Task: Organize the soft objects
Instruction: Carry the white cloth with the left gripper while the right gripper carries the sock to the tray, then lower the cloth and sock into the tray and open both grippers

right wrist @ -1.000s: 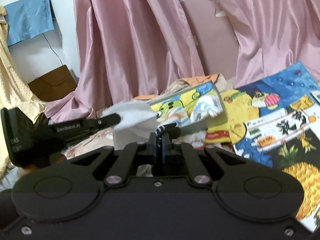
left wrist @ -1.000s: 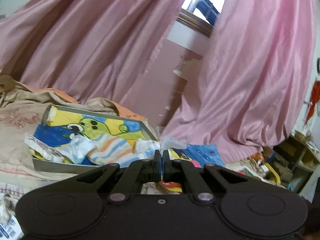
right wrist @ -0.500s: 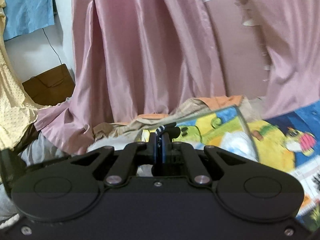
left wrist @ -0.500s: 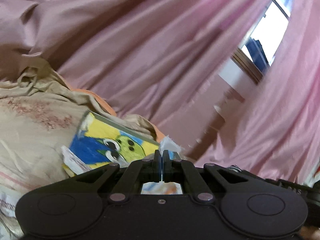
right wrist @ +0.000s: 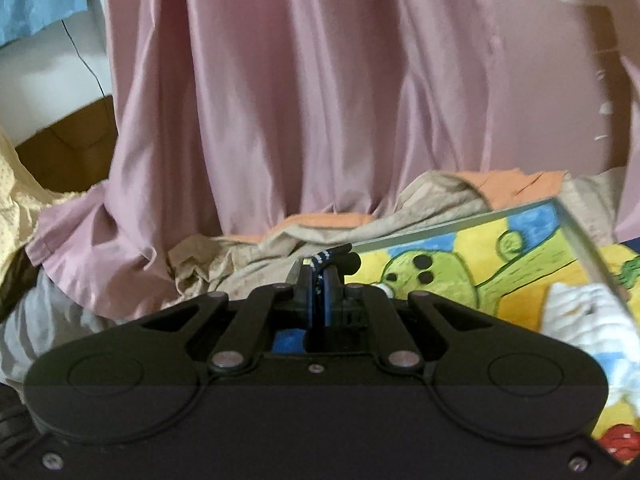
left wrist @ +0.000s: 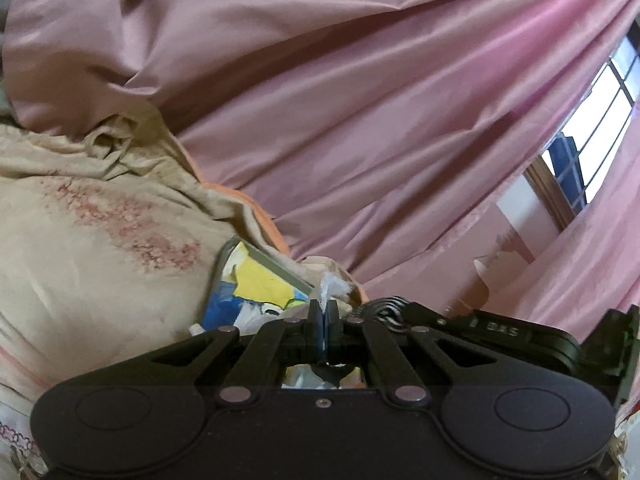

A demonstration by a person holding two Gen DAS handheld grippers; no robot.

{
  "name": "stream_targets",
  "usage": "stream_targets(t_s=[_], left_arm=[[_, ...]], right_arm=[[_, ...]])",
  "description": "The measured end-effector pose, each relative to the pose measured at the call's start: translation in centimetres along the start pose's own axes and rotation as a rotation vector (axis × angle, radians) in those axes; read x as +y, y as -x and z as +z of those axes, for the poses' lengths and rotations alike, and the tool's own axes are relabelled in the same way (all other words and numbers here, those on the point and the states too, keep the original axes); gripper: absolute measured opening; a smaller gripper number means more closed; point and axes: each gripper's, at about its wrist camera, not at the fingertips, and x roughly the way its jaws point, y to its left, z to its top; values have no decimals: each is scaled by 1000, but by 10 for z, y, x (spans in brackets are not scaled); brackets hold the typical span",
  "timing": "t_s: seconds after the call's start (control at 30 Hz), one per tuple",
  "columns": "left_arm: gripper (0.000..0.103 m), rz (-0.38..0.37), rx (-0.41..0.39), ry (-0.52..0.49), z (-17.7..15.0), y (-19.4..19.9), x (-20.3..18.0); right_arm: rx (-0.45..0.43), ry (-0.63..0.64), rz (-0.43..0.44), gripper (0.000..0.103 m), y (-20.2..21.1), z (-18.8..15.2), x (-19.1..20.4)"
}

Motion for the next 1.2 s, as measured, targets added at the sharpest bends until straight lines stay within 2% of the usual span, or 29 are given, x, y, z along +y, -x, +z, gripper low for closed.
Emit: stream_targets(t_s=[0.2, 0.4, 0.73, 0.87, 1.03, 1.2], left_arm=[[0, 17, 42, 3, -5, -13, 8], [0, 73, 120, -65, -12, -27, 1], [0, 129, 198, -113, -21, -37, -3], [9, 131, 225, -126, -25, -42, -6], [12, 139, 261, -130, -34, -50, -5], [21, 131, 284, -141, -38, -55, -8]], right_arm=[[45, 10, 2, 1, -27, -18, 15], [92, 6, -24, 2, -46, -34, 12], [149, -27, -109, 6, -40, -50, -16], [166, -34, -134, 14, -30, -53, -26], [167, -33, -148, 20, -25, -57, -39], [160, -41, -162, 28, -14, -54, -50]])
